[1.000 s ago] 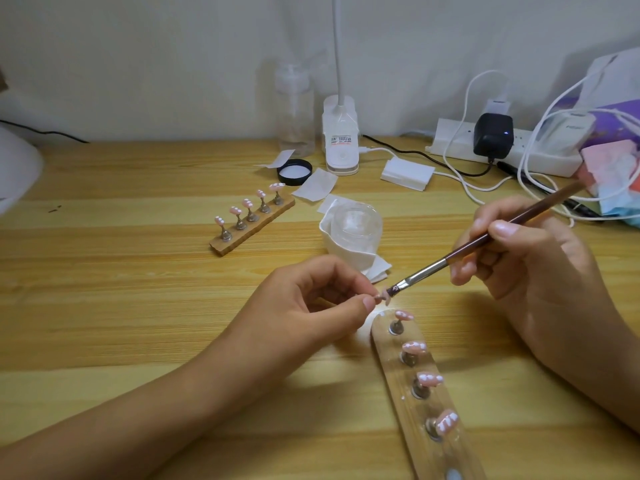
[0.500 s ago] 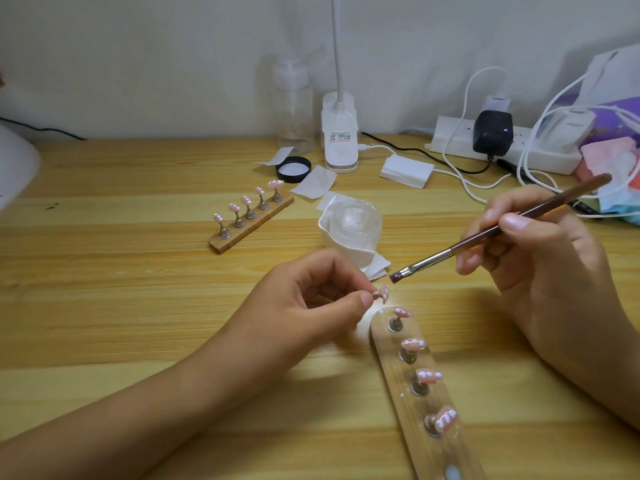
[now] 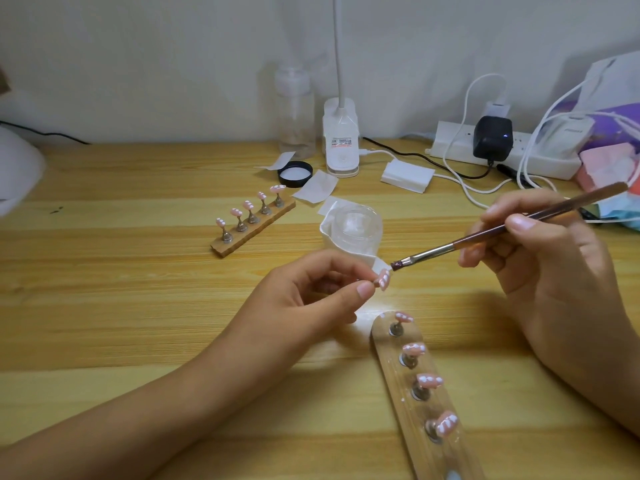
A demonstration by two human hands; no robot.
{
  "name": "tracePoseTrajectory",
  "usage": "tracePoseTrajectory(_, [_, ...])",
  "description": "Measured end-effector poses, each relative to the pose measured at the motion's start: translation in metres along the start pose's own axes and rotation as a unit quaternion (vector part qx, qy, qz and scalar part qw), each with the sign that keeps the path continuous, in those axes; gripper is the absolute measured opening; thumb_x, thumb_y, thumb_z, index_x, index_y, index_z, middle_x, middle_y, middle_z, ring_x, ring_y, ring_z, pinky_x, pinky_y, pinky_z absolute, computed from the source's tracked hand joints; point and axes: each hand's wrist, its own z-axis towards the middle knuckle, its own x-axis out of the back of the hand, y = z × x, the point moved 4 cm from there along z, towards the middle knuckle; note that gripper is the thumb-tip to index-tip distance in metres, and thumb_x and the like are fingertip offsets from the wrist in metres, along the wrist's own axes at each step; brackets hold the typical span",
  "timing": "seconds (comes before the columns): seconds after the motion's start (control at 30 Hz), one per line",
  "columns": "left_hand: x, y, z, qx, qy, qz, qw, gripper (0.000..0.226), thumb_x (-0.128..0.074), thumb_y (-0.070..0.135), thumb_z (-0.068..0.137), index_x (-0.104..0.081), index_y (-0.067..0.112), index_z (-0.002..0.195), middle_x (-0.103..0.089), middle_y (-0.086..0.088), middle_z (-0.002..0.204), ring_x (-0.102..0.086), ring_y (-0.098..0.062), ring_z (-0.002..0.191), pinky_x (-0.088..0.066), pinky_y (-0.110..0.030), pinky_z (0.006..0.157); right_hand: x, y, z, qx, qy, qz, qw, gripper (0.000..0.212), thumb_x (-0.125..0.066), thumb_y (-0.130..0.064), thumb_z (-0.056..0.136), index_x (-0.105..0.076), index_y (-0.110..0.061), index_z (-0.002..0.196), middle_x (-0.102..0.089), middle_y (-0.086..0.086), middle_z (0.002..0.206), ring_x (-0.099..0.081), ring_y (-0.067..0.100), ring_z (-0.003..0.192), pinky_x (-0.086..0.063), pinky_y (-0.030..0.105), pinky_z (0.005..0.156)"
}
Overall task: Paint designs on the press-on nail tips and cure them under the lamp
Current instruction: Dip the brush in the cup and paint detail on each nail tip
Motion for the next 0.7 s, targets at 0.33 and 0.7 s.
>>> tracePoseTrajectory(0.33, [0.0019, -0.0032, -0.0012, 0.038, 0.007, -0.021, 0.999, 0.007, -0.075, 0.024, 0.078, -0.076, 0.024, 0.084, -0.073, 0.003, 0.078, -0.066, -0.004, 0.068, -0.050, -0.014, 0.067, -0.0059, 0.0010, -0.0033, -0.020, -0.029, 0.014, 0.999, 0.028, -0.046, -0.008, 0.087, -0.069, -0.022, 0.081, -0.067, 0.004, 0.076, -0.066, 0.020, 0.069, -0.055, 0.026, 0.070])
tracePoseTrajectory(0.7, [-0.0007, -0.0015, -0.0014, 0.046, 0.007, -0.054, 0.997, 0.008, -0.070, 0.022, 0.070, -0.076, 0.021, 0.075, -0.074, -0.001, 0.078, -0.066, -0.006, 0.068, -0.051, -0.015, 0.065, -0.0057, -0.0007, -0.0052, 0.014, -0.010, -0.042, 0.999, 0.010, -0.062, -0.027, 0.085, -0.068, -0.022, 0.091, -0.067, 0.003, 0.083, -0.066, 0.024, 0.074, -0.054, 0.031, 0.076])
